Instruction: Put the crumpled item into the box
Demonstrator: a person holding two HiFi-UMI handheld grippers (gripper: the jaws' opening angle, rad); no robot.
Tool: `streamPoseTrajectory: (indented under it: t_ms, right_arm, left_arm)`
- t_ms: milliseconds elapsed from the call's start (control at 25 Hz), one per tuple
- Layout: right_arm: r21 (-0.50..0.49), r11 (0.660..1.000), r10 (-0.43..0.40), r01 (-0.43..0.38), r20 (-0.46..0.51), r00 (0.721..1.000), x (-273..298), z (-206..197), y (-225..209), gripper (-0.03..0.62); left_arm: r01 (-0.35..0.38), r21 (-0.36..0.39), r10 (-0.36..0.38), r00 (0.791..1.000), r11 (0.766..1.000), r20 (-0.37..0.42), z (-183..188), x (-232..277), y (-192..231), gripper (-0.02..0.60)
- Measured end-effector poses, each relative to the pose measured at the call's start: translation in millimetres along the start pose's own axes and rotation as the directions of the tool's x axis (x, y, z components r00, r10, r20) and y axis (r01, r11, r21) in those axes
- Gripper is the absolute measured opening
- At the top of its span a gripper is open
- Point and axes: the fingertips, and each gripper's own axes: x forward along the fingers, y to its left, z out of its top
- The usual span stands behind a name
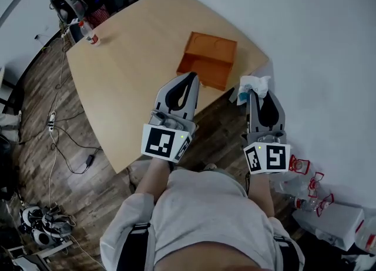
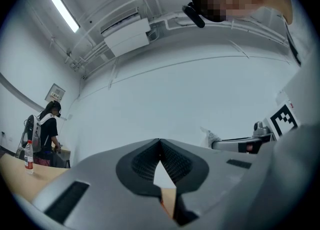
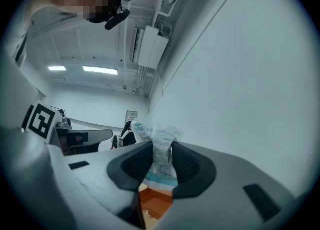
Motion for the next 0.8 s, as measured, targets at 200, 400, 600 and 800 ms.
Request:
streamPoseTrajectory:
  t_ms: [200,400,600,800]
  right_arm:
    - [0.01,0.999,0.046,-0.047,0.004,0.999,-2.9,0.0,-16.6,0.11]
    - [0.035,0.997,0.069,-0.069,0.001,0.998,-2.7,-6.5,-25.6,0.11]
    - [0.053,0.995,0.082,-0.082,0.004,0.997,-4.7,-6.8,-27.3,0.11]
    - [0.058,0.995,0.077,-0.077,0.002,0.997,-9.3,-7.2,-36.6,0.11]
  left_arm:
    - [-0.049,0.016,0.049,0.999,0.999,-0.004,-1.3,4.2,-15.1,0.013]
    - [-0.074,0.024,0.075,0.997,0.997,-0.018,-6.8,3.5,-23.2,0.012]
    - [-0.081,0.036,0.082,0.996,0.996,-0.033,-6.2,4.6,-28.1,0.014]
    - [-0.072,0.043,0.074,0.996,0.996,-0.04,-6.5,10.9,-37.1,0.012]
